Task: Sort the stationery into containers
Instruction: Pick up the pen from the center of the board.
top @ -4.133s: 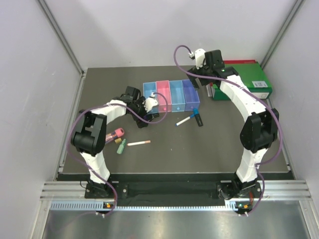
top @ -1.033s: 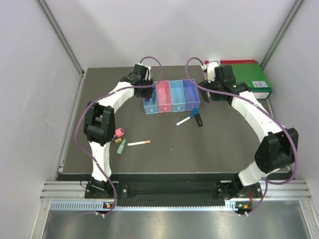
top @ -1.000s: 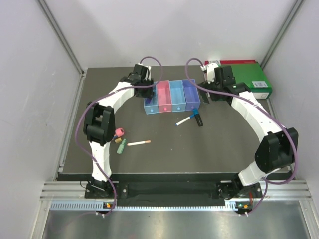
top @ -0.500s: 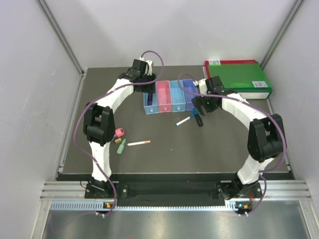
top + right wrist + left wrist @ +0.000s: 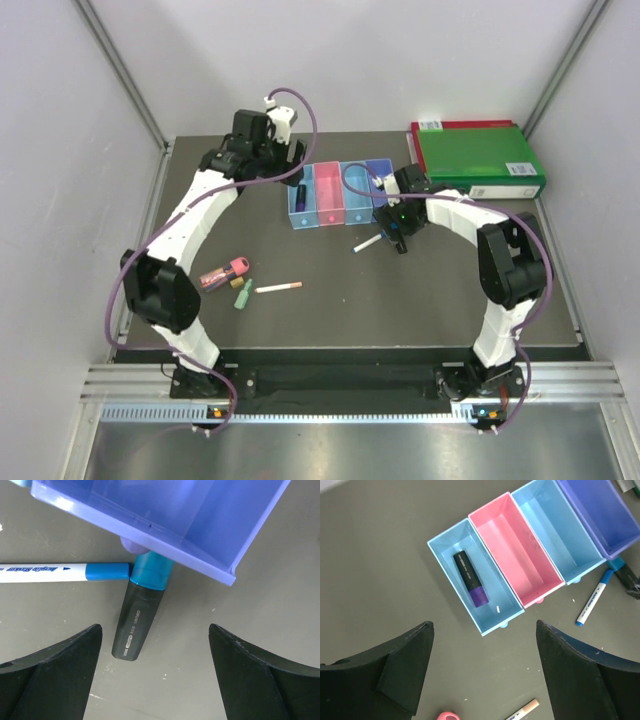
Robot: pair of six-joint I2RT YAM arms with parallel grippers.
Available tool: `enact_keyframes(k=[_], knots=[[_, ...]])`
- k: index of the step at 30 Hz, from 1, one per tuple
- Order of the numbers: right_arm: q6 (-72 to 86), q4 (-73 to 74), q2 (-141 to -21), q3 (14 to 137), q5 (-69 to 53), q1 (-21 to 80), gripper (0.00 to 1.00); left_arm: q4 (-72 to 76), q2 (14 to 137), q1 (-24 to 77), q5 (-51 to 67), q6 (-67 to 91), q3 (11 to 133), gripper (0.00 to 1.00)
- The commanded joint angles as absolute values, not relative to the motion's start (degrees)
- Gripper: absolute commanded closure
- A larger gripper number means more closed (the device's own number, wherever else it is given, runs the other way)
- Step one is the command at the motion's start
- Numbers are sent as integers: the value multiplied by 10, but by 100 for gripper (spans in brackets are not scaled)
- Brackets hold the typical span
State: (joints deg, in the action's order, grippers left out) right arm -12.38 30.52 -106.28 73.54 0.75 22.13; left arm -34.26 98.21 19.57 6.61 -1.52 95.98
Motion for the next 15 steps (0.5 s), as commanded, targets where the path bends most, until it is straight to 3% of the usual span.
enact_keyframes(k=[1,6,15], knots=[[-122,279,-1063,739,6,235,15,-331,924,193,54,-57,932,11],[-127,280,-1066,726,5,236,27,-323,896,192,47,-76,916,7],[-131,284,-1068,709,4,241,31,-329,870,192,39,-102,920,1]])
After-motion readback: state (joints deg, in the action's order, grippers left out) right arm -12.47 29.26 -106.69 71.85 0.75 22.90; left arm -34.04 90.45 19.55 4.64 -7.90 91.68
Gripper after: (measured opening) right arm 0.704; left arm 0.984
